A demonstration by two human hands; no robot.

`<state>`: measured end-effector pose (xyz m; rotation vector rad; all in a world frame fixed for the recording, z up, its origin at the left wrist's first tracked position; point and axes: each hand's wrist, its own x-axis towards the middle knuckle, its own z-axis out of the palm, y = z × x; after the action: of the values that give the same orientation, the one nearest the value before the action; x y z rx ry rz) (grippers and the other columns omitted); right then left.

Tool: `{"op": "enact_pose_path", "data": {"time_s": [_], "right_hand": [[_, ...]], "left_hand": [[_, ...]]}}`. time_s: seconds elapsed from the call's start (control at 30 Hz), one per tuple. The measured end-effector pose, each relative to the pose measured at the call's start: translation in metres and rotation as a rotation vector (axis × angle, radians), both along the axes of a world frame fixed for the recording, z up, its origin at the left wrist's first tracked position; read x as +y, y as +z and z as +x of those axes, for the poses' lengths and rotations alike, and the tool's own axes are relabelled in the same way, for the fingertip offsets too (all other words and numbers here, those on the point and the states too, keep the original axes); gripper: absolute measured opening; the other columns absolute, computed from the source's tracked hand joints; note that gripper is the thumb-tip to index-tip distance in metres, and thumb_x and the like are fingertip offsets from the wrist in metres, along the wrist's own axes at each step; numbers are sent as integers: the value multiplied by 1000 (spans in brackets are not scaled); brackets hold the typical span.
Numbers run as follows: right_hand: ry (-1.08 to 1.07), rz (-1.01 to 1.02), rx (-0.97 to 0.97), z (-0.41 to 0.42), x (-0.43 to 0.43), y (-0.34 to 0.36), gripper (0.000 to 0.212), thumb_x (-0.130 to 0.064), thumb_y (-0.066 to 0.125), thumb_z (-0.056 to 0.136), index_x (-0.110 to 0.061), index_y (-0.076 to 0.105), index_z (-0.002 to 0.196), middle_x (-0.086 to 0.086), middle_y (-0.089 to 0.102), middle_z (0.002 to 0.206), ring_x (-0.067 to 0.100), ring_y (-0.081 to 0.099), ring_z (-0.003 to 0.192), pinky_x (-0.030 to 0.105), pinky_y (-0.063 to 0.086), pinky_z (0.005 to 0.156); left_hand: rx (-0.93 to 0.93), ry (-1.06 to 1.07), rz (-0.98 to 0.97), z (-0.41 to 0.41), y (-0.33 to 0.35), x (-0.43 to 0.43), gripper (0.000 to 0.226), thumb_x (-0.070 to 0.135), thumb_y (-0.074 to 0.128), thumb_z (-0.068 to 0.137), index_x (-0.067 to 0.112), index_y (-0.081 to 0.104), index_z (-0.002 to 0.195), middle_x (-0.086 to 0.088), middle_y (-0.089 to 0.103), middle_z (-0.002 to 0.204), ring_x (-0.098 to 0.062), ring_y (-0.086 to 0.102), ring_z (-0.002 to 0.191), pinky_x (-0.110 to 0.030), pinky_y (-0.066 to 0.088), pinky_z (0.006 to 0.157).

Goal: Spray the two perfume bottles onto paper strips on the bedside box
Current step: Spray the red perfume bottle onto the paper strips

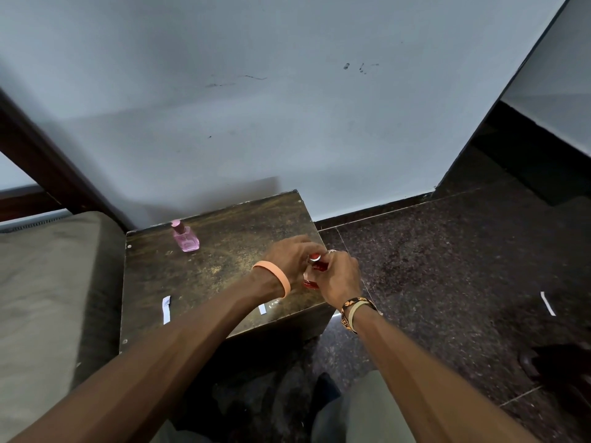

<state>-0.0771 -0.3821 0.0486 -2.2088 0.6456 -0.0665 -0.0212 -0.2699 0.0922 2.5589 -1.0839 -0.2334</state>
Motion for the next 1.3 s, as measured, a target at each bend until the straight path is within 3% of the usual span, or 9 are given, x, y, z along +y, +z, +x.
{"op": "enact_pose_path", "data": {"time_s": [0.2,0.37,0.47,0.6,0.73,0.83,0.97,1.13,1.3], "right_hand": [[-1,-30,14,0,1,1,8,-19,81,77,-20,76,83,-2,72,80,15,66,77,27,53,70],[16,14,-3,0,-1,1,13,-22,83,76,-21,77,87,-17,59,67,1,55,65,19,42,66],[27,10,-3,-1,-1,1,18,-19,83,76,-25,77,93,-10,67,77,9,61,75,21,45,71],[36,-6,-2,-1,-1,0,23,-18,82,77,-24,77,98,-3,74,92,12,63,82,20,46,74],[18,19,-10,0,-1,0,17,-21,84,75,-21,77,91,-7,72,79,6,57,69,21,46,70],[13,-2,-4,0,0,-1,16,-21,84,75,-21,77,90,-4,73,82,12,63,75,22,47,73],[24,-4,-6,1,0,-1,19,-23,84,75,-23,78,93,-4,75,88,12,64,78,20,46,72],[9,12,-19,0,0,1,14,-22,86,72,-23,77,83,-18,61,65,6,60,68,12,38,59],[22,17,-19,-1,-1,1,14,-20,85,73,-23,78,85,-22,56,63,2,57,67,13,38,60]], "left_hand": [[-3,38,-3,-1,2,-3,37,13,66,85,24,61,120,-3,59,125,-24,57,111,-30,49,88],[36,13,2,0,1,0,37,11,63,88,26,61,122,0,64,122,-21,59,112,-34,50,91],[45,87,-13,3,0,-1,28,20,69,84,24,64,112,-1,67,113,-22,60,106,-30,46,87],[42,60,38,3,-1,0,52,16,70,83,24,53,131,-2,58,130,-24,56,117,-33,48,95],[50,13,40,2,1,0,44,9,66,85,27,60,124,0,64,123,-22,59,113,-36,51,93],[33,48,30,2,2,-2,35,15,65,86,26,62,119,-1,64,121,-23,59,111,-35,50,91],[0,-22,79,0,0,1,55,9,65,86,24,49,136,-4,55,135,-25,52,122,-38,49,96],[41,21,-6,1,2,2,33,13,64,87,26,64,117,-1,67,118,-22,61,108,-33,51,89],[35,51,-30,2,2,-1,28,16,66,87,24,67,114,-1,71,111,-22,65,103,-31,50,85]]}}
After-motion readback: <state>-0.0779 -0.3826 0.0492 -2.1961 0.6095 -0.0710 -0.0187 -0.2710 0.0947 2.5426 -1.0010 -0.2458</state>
